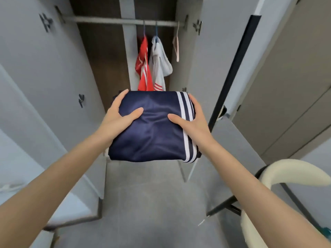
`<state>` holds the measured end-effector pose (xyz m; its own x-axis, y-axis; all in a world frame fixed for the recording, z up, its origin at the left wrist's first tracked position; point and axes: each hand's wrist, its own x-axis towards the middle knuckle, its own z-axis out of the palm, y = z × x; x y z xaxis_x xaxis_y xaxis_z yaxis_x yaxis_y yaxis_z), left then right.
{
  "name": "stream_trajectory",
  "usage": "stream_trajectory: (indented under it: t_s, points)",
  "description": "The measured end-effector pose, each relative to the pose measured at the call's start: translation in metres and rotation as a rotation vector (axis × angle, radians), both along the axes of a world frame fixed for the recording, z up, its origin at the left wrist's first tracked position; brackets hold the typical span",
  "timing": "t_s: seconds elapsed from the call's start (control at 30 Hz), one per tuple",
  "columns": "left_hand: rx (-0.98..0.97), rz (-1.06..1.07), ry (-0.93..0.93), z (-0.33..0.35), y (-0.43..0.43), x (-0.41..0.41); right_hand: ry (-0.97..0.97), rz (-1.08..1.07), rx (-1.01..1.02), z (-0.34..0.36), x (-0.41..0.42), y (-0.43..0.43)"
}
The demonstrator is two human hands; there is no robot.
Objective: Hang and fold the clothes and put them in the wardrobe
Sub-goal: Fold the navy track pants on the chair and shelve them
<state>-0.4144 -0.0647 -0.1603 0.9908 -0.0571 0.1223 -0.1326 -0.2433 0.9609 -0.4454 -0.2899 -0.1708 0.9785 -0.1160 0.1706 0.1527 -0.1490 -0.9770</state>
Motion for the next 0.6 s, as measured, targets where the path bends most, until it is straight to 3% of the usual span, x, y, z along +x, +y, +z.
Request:
stream_trajectory:
  t_s: [0.27,0.6]
  points:
    - [-0.006,0.076,-0.199,0.108,0.07,0.077,-0.149,0.077,0.011,0.105,0.1,0.064]
    - [-0.116,0.165,-0.415,0.203,0.081,0.233,-0.318,0.157,0.037,0.212,0.275,0.079]
